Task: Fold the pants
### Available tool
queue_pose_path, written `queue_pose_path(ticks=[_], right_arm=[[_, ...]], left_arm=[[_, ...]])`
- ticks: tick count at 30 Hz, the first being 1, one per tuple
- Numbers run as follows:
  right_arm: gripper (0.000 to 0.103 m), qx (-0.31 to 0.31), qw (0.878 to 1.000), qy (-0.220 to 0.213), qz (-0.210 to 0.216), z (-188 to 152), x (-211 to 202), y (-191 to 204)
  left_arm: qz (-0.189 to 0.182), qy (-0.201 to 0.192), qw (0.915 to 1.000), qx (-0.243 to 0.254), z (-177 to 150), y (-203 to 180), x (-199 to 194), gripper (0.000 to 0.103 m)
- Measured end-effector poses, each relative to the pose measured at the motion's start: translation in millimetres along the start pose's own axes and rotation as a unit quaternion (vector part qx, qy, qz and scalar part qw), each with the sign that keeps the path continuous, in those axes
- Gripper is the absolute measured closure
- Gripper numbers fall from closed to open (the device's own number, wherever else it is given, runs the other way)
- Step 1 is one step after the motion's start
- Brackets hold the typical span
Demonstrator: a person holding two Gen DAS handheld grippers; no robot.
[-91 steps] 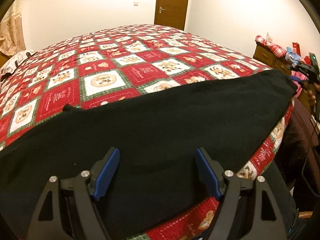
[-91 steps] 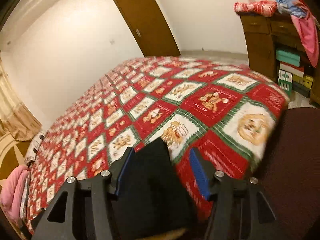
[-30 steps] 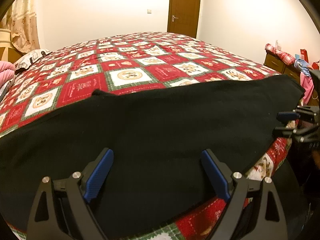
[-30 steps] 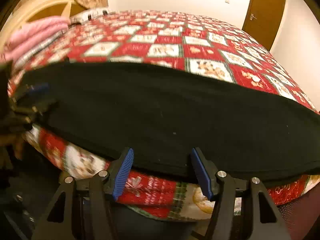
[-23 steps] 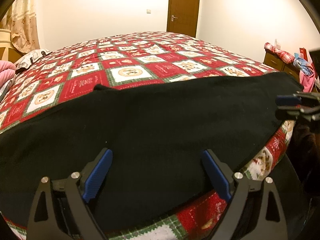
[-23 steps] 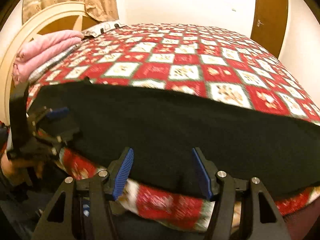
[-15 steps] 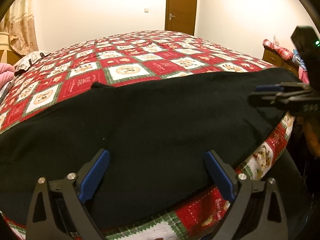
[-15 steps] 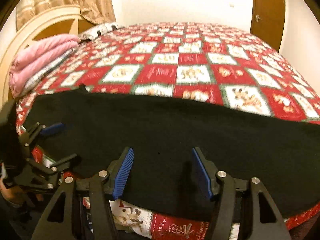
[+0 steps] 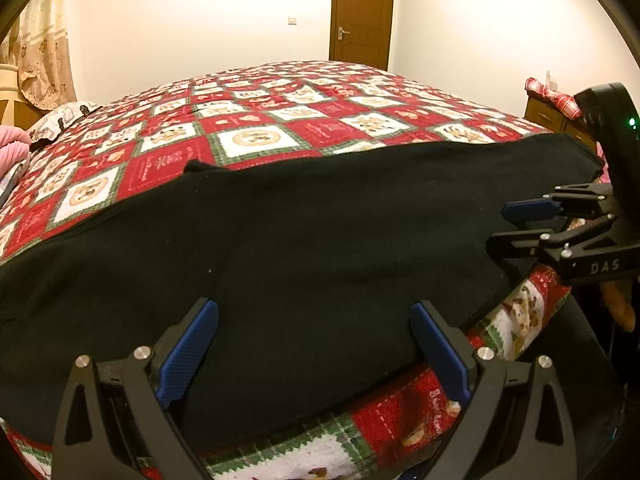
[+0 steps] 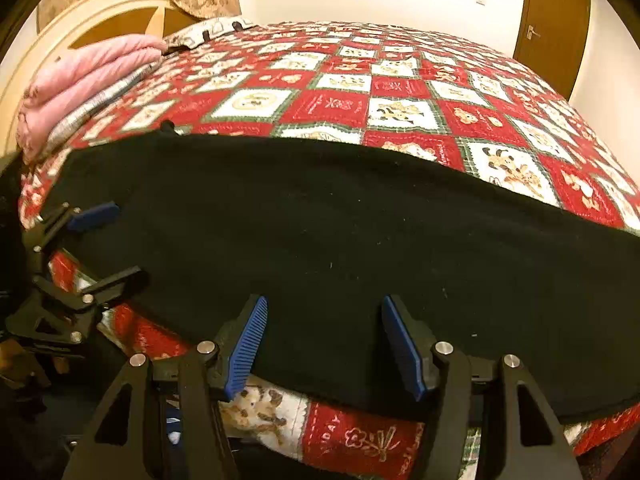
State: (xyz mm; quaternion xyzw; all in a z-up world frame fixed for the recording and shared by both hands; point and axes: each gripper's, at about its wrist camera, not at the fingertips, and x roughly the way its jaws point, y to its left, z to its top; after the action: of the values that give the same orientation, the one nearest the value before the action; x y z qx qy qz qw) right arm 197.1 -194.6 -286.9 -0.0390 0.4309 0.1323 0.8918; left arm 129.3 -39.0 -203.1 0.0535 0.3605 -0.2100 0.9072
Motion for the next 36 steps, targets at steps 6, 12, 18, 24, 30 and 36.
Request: queue_pose_path(ticks=[6, 12, 18, 24, 30, 36], right_arm=[[0.041, 0.048, 0.999, -0.017, -0.002, 1.8, -10.0, -25.8], [0.041, 0.065, 0.998, -0.016, -0.022, 1.1, -15.8, -43.6], [0.041, 0.071, 0.997, -0.017, -0.027, -1.7, -26.1, -55.2], [0.041, 0.167, 0.98, -0.105, -0.038, -20.3, -93.3, -127.1], [0.041, 0.327, 0.915, -0.212, -0.1, -79.2, -185.8, -231.1], [0.041, 0.459, 0.852, -0.235, -0.09, -131.9, -210.9, -304.8]], left_arm=[[0.001, 0.004, 1.0, 0.0, 1.1, -0.4, -0.5, 0.004], [0.002, 0.01, 0.9999, -0.001, 4.3, 0.4, 0.8, 0.003], [0.003, 0.016, 0.9999, 0.005, 12.5, -1.1, 3.7, 0.003], [-0.019, 0.021, 0.9996, -0.004, 33.8, -4.3, 12.9, 0.003], [-0.022, 0.008, 0.9997, 0.01, 47.5, -21.2, 13.3, 0.003], [-0.018, 0.014, 0.9995, 0.022, 53.2, -32.9, 23.5, 0.003]])
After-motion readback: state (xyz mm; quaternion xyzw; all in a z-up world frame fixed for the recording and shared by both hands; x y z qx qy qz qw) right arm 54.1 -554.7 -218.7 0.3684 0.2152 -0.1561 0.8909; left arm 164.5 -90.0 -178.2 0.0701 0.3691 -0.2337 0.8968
